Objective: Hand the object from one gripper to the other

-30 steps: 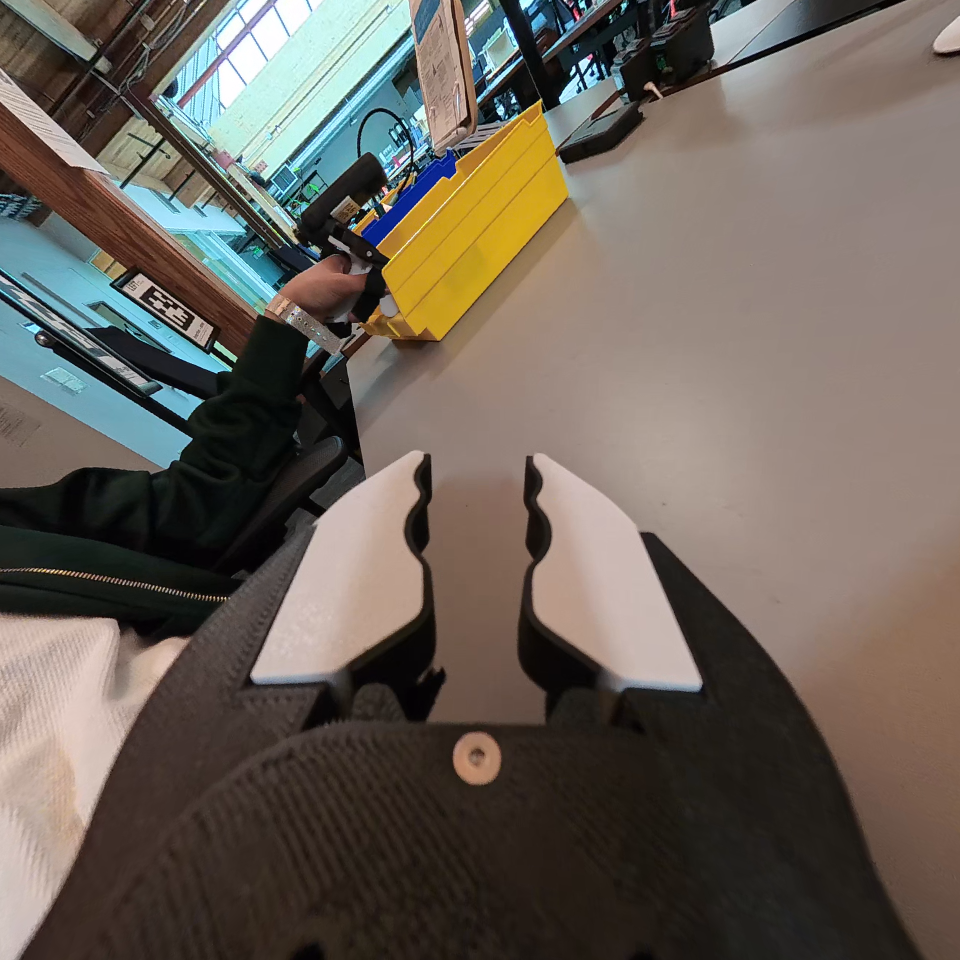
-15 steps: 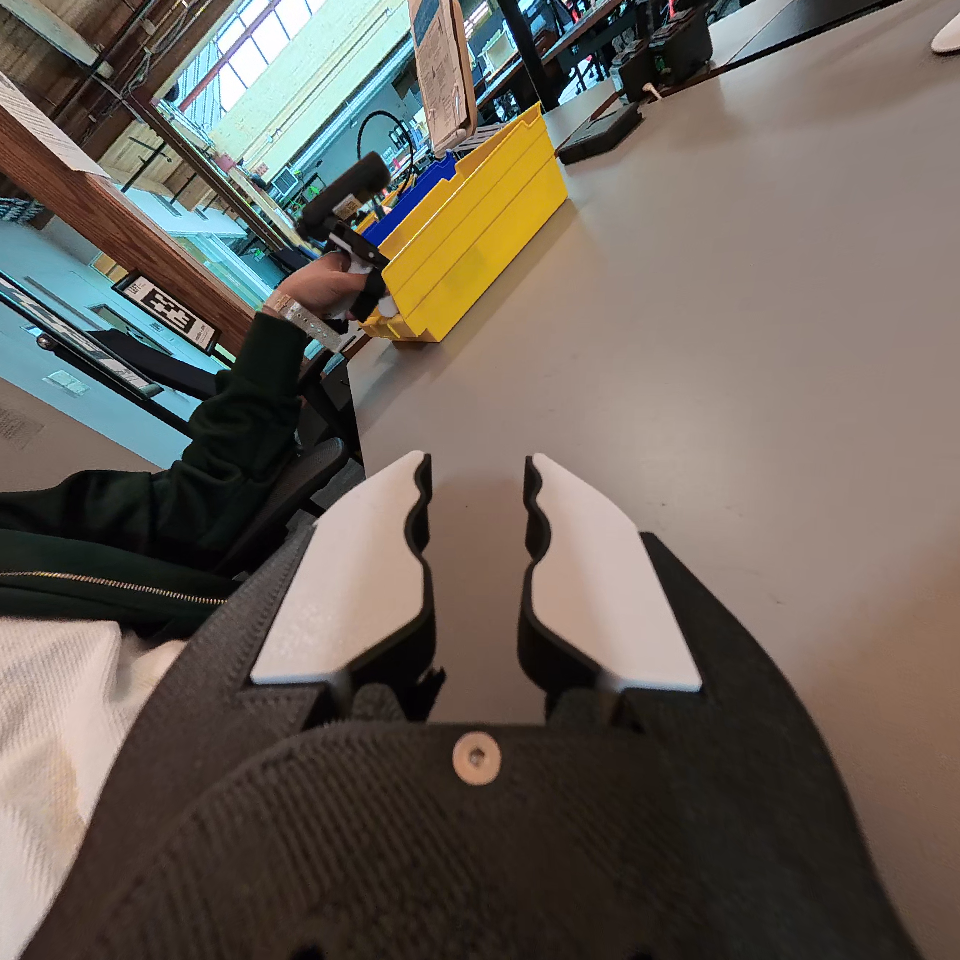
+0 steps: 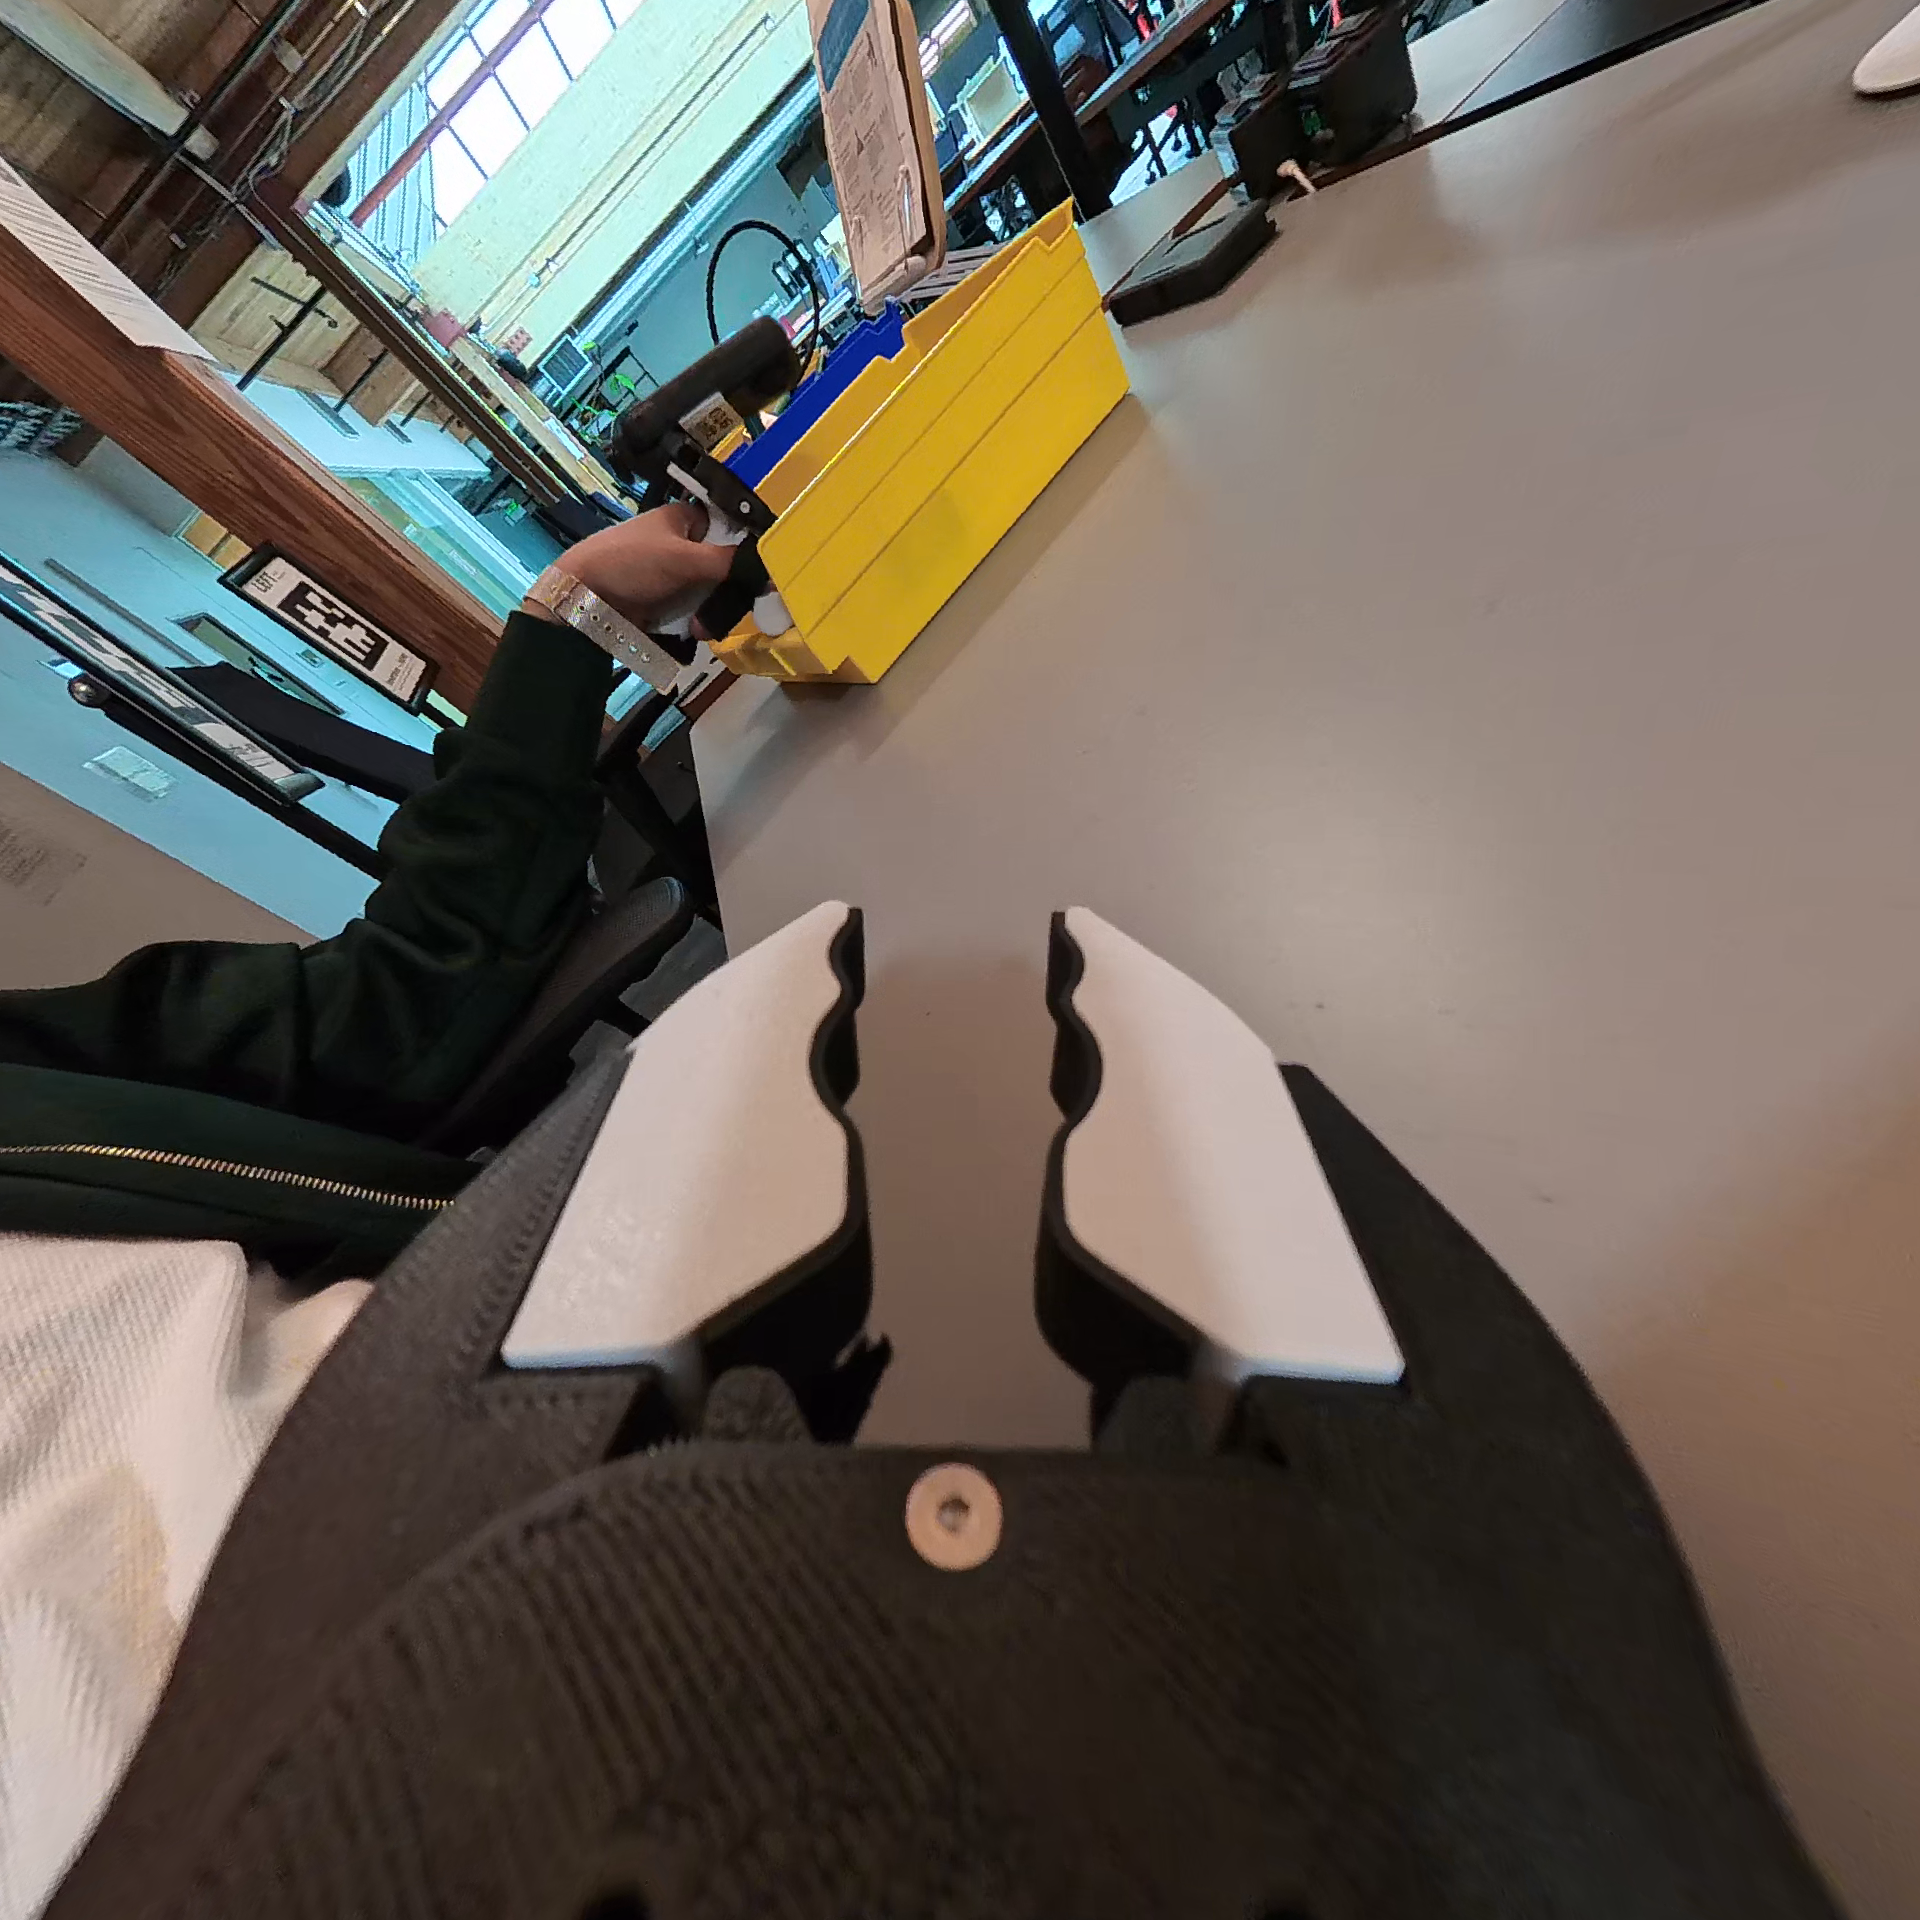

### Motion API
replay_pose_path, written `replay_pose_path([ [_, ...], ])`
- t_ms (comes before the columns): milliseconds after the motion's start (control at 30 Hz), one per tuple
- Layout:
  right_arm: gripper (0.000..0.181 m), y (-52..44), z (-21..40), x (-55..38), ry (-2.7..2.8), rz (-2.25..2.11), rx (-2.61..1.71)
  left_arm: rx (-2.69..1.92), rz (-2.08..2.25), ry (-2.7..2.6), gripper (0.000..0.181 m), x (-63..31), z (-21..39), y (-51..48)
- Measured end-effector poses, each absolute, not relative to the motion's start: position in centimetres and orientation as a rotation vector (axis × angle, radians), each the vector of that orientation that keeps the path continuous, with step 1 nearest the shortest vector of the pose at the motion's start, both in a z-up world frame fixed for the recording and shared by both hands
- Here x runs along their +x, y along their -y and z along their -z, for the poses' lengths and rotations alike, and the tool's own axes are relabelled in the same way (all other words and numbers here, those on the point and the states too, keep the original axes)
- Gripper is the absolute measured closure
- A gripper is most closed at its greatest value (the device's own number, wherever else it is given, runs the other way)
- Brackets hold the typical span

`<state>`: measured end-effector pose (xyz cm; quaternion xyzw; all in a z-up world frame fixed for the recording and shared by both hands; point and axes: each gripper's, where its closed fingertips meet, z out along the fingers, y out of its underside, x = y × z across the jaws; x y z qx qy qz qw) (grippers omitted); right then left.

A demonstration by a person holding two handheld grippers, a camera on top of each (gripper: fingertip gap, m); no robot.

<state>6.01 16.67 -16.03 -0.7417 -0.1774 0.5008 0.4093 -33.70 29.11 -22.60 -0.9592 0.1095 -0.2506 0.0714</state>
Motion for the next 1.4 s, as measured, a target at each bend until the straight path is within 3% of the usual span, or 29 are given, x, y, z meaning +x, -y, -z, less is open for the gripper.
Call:
replay_pose_path([
  [367, 0.147, -16.7, 16.0, 6.1, 0.441, -1.27, -1.865, -2.736, 0.864, -0.369, 0.16, -33.3, 20.4, -29.7],
  [667, 0.147, -16.7, 15.9, 6.1, 0.43, -1.278, -1.861, -2.148, 1.054, -0.407, 0.16, -32.4, 9.3, -31.0],
  [1000, 0.148, -16.5, 15.6, 6.1, 0.442, -1.278, -1.846, -1.535, 1.253, -0.819, 0.161, -19.6, -0.8, -25.9],
  [1300, 0.149, -15.7, 14.1, 5.9, 0.486, -1.282, -1.769, -1.271, 1.512, -0.993, 0.162, -4.6, 4.6, -19.9],
  [1400, 0.154, -14.7, 10.3, 6.2, 0.526, -1.305, -1.541, -1.344, 1.671, -1.011, 0.162, -1.2, 8.6, -17.8],
])
